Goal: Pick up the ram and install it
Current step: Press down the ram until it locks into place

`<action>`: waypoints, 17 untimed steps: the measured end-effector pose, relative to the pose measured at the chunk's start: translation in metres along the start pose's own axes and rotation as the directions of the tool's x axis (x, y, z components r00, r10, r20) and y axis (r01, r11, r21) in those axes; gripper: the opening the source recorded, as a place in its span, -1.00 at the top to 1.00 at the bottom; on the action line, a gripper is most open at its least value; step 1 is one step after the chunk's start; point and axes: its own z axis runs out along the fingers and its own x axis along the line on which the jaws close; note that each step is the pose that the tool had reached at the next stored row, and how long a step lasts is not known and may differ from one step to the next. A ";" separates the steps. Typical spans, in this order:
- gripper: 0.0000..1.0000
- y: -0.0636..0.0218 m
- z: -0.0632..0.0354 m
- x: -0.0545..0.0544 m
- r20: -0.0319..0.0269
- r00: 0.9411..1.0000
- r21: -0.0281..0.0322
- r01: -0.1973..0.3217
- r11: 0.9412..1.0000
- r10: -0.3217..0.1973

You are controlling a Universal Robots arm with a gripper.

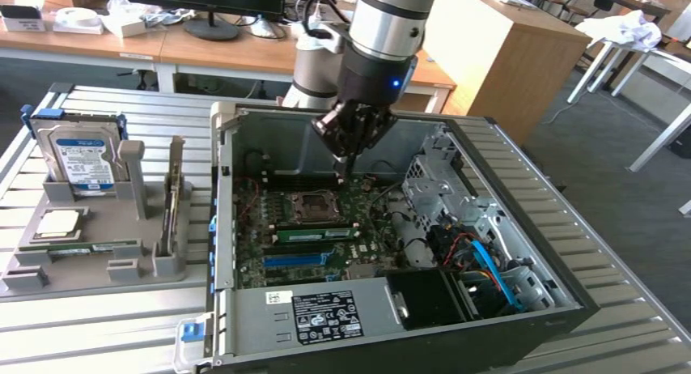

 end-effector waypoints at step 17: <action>0.80 0.0000 0.0006 0.000 -0.002 0.969 -0.007 -0.248 0.969 0.248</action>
